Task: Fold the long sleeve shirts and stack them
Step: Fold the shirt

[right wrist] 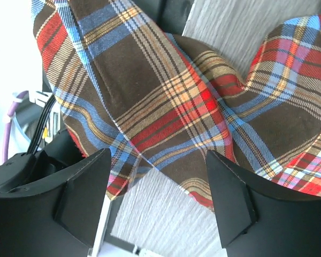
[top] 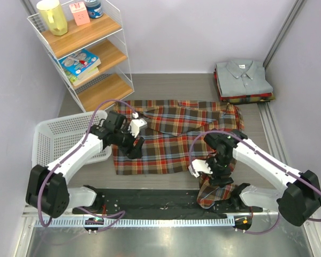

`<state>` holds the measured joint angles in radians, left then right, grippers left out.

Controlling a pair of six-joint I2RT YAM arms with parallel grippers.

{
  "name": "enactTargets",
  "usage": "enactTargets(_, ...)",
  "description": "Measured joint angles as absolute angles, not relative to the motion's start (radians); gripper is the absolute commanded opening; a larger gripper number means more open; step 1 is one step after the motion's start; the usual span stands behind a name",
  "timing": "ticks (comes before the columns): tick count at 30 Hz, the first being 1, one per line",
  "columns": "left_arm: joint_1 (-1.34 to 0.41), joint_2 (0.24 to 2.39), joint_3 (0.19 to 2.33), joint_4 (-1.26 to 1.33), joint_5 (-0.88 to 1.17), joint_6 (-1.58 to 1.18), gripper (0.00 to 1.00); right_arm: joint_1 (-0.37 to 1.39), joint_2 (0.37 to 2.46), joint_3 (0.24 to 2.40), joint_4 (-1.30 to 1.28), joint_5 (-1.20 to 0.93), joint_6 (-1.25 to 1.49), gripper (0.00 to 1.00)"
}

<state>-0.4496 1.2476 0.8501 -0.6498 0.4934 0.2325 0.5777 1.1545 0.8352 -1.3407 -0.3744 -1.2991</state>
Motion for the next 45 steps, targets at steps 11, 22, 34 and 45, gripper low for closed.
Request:
enactTargets(11,-0.423,1.271,0.867,-0.674,0.493,0.251,0.71,0.904,1.192,0.846,-1.341,-0.329,-1.167,0.77)
enactTargets(22,-0.365,1.251,0.86,-0.675,0.498,0.27,0.69,0.973,1.351,0.839,-1.335,-0.302,-1.064,0.16)
enactTargets(34,-0.354,1.251,0.868,-0.922,0.523,0.595,0.55,0.89,1.219,0.879,-1.306,-0.218,-0.863,0.01)
enactTargets(45,-0.607,1.185,0.739,-0.974,0.287,0.817,0.55,0.696,1.132,0.999,-1.306,-0.191,-0.817,0.01)
